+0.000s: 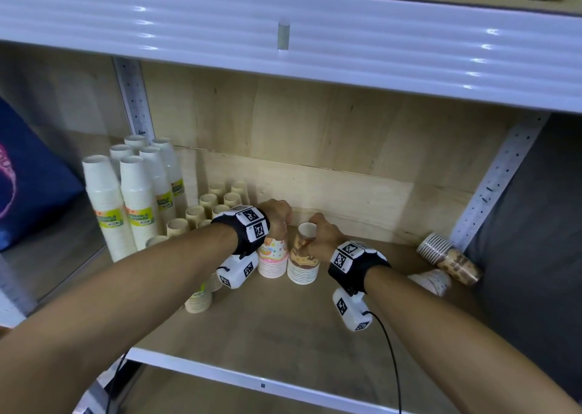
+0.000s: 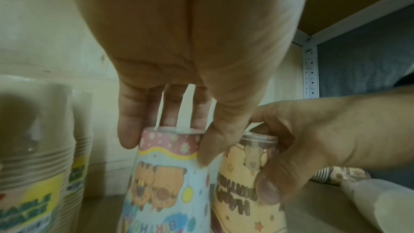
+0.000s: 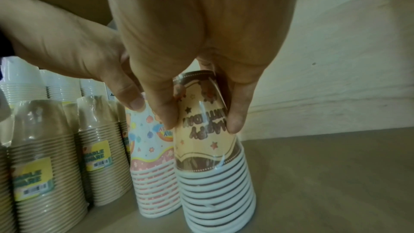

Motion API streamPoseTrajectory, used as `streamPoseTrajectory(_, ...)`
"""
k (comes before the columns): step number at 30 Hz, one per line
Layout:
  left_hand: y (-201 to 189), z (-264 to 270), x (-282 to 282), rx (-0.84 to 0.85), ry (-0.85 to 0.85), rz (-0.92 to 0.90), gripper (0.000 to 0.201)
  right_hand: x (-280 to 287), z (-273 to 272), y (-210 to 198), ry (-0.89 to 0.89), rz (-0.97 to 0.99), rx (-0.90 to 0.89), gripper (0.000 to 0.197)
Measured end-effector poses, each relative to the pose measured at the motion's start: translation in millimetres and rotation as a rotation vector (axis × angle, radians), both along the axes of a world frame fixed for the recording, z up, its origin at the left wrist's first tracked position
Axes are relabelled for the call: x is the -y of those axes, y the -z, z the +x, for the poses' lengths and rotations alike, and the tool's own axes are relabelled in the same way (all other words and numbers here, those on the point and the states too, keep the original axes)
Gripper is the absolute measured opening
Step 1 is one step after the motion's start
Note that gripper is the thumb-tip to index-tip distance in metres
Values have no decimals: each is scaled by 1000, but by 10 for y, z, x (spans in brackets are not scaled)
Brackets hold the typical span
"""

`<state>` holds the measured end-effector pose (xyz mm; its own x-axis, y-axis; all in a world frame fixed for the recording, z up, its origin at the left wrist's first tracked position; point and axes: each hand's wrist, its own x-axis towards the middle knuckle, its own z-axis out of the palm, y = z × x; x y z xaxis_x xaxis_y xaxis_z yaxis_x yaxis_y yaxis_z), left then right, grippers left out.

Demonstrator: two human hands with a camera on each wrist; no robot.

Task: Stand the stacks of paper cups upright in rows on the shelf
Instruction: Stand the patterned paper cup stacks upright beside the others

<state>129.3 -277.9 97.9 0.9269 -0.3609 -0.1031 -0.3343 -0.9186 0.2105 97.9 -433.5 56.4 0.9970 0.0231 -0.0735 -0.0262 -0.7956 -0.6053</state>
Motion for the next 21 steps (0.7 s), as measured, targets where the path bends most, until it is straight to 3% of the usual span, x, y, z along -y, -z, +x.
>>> streamPoseTrajectory(7, -78, -1, -159, -110, -24, 10, 40, -149, 75, 54, -22, 3, 26, 60)
streamPoseTrajectory(12, -62, -25, -200, -46, -17, 18, 42, -182, 109, 79, -29, -15, 27, 63)
streamPoseTrajectory(21, -223, 96, -40, -29, 15, 22, 40, 190, 15, -139, -31, -25, -12, 88)
